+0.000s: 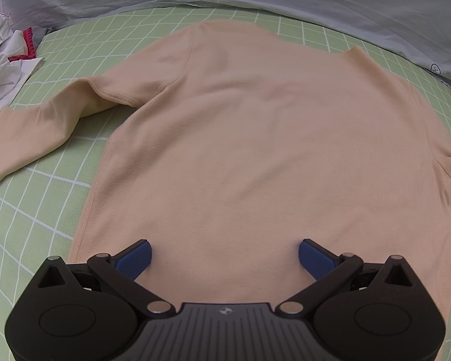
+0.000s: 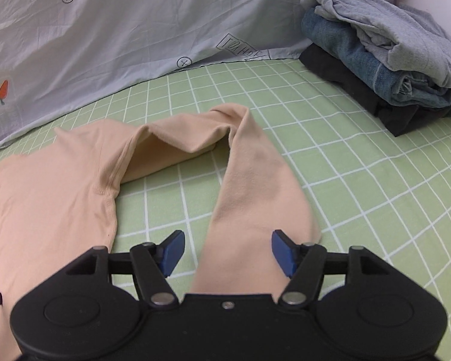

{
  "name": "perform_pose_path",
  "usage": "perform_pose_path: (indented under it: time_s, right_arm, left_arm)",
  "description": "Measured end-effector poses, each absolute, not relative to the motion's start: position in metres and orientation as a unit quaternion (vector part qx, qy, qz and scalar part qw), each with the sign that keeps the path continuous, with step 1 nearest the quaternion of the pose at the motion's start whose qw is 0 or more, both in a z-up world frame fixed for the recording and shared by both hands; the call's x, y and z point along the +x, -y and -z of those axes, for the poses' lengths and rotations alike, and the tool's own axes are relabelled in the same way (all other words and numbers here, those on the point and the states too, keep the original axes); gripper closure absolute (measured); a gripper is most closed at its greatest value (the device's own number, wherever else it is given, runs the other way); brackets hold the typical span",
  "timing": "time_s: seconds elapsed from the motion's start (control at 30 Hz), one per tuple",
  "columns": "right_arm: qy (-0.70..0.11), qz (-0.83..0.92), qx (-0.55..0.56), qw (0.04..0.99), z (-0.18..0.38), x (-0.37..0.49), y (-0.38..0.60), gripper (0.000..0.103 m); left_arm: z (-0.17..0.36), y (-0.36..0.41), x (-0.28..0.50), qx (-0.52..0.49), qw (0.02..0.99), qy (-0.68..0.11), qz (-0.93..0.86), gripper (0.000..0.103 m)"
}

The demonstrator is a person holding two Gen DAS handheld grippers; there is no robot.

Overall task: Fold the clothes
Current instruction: 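Release the hem with both grippers and smooth the shirt flat, then grasp the folded-over sleeve with the right gripper and pull it straight out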

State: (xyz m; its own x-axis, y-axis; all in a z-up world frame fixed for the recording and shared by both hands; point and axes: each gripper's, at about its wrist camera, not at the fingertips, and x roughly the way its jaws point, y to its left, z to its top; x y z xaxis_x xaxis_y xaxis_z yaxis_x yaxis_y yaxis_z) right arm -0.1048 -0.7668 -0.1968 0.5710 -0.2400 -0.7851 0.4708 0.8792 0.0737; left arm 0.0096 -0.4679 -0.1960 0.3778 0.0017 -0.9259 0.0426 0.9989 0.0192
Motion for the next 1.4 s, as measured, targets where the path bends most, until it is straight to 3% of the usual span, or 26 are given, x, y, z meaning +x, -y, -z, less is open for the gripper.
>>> perform_pose_path:
  time_s: [0.1,0.13,0.2,0.47,0.7,0.77,0.8,0.9,0.93,0.97,1.23,1.27,1.3,1.37,1.4]
  right_arm:
    - [-0.425,0.187,0.118,0.878,0.199,-0.109,0.762,0.089]
    - [-0.421,0.187,0.118,0.880,0.197,-0.111,0.763,0.095]
    - [-0.405,0.200,0.126,0.883,0.189,-0.116,0.770,0.100]
    - [-0.324,0.330,0.137,0.876,0.150,-0.129,0.859,0.100]
    - [-0.312,0.455,0.128,0.824,0.150,-0.142,0.939,0.093]
    - [-0.312,0.458,0.118,0.824,0.154,-0.147,0.935,0.076]
    - [-0.311,0.459,0.113,0.824,0.155,-0.149,0.933,0.063]
    - [-0.316,0.458,0.127,0.821,0.165,-0.156,0.930,0.055]
    - [-0.318,0.457,0.135,0.820,0.169,-0.159,0.930,0.045]
    - [-0.320,0.456,0.142,0.818,0.172,-0.161,0.929,0.041]
    - [-0.337,0.447,0.204,0.803,0.202,-0.179,0.924,0.037]
    - [-0.339,0.446,0.212,0.801,0.206,-0.181,0.924,0.039]
    - [-0.341,0.444,0.220,0.799,0.209,-0.184,0.923,0.049]
    - [-0.334,0.444,0.220,0.802,0.205,-0.189,0.920,0.077]
    - [-0.328,0.444,0.215,0.805,0.199,-0.192,0.917,0.097]
  left_arm:
    - [0.197,0.468,0.010,0.019,0.830,-0.557,0.011,0.000]
    - [0.197,0.468,0.010,0.019,0.830,-0.557,0.012,0.000]
    - [0.197,0.468,0.009,0.019,0.831,-0.556,0.011,0.000]
    - [0.196,0.469,0.009,0.016,0.830,-0.557,0.006,0.000]
    - [0.197,0.469,0.008,0.015,0.830,-0.558,0.004,0.000]
    - [0.197,0.469,0.008,0.014,0.830,-0.558,0.003,0.000]
    - [0.197,0.469,0.008,0.014,0.829,-0.558,0.002,0.000]
    - [0.198,0.470,0.009,0.013,0.829,-0.559,-0.001,0.000]
    - [0.198,0.470,0.009,0.012,0.829,-0.560,-0.001,0.000]
    - [0.198,0.470,0.009,0.012,0.829,-0.560,-0.002,0.000]
    - [0.199,0.471,0.008,0.010,0.829,-0.559,-0.005,0.000]
    - [0.199,0.471,0.009,0.010,0.829,-0.559,-0.005,0.000]
    - [0.199,0.471,0.010,0.010,0.829,-0.560,-0.005,0.000]
    - [0.199,0.471,0.010,0.010,0.829,-0.559,-0.006,0.000]
    - [0.199,0.471,0.010,0.009,0.829,-0.559,-0.006,0.000]
